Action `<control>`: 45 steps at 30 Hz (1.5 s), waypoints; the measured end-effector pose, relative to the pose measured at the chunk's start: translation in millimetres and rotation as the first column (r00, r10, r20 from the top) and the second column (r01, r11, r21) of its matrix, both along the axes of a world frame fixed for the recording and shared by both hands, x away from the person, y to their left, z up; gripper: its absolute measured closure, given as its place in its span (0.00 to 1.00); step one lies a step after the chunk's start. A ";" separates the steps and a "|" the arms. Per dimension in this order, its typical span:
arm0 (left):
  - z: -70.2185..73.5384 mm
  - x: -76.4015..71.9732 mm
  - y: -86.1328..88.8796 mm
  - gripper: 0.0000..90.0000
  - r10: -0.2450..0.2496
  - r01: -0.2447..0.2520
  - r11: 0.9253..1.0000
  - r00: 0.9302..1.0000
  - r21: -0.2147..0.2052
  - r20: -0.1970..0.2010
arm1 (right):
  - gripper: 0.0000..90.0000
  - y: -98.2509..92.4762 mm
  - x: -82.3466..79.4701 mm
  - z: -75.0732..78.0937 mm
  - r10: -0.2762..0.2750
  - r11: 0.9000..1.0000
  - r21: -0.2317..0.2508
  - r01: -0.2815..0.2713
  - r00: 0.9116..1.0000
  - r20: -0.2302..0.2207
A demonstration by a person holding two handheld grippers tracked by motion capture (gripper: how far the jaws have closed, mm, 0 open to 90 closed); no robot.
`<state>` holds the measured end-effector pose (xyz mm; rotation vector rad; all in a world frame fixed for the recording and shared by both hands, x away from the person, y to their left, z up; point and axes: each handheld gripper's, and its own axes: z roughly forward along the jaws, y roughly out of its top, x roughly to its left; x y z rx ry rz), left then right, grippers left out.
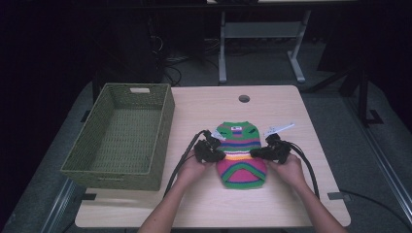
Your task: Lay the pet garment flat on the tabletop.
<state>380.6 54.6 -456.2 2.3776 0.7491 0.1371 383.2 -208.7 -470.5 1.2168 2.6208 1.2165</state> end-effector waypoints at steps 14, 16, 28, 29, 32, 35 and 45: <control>0.1 -0.4 -0.6 0.85 0.000 0.000 1.000 1.000 0.000 -0.008 | 0.89 0.3 -1.5 -2.7 0.002 1.000 0.030 -0.002 1.000 0.005; 0.8 -1.0 -1.6 0.82 -0.005 0.005 1.000 1.000 0.008 -0.005 | 0.86 0.4 -1.6 -1.7 0.002 0.999 0.037 -0.001 1.000 -0.003; 9.2 -2.8 -2.6 0.77 -0.020 0.020 1.000 1.000 0.024 0.005 | 0.79 -8.1 1.1 4.8 -0.020 0.994 0.106 0.019 1.000 0.007; 9.7 -3.3 -2.0 0.77 -0.024 0.023 1.000 1.000 0.020 0.008 | 0.79 -9.1 1.1 5.3 -0.022 0.994 0.110 0.021 1.000 0.011; 11.3 -4.7 -1.0 0.76 -0.022 0.022 1.000 1.000 0.007 0.009 | 0.77 -10.4 0.4 7.5 -0.026 0.993 0.113 0.024 1.000 0.016; 14.1 -6.5 0.7 0.74 -0.029 0.029 0.999 1.000 -0.017 0.010 | 0.74 -12.2 -0.4 9.6 -0.026 0.993 0.112 0.024 0.999 0.019; 19.5 -9.5 2.5 0.67 -0.027 0.027 0.996 1.000 -0.091 -0.004 | 0.61 -20.0 -3.0 15.0 -0.030 0.993 0.114 0.027 0.999 0.020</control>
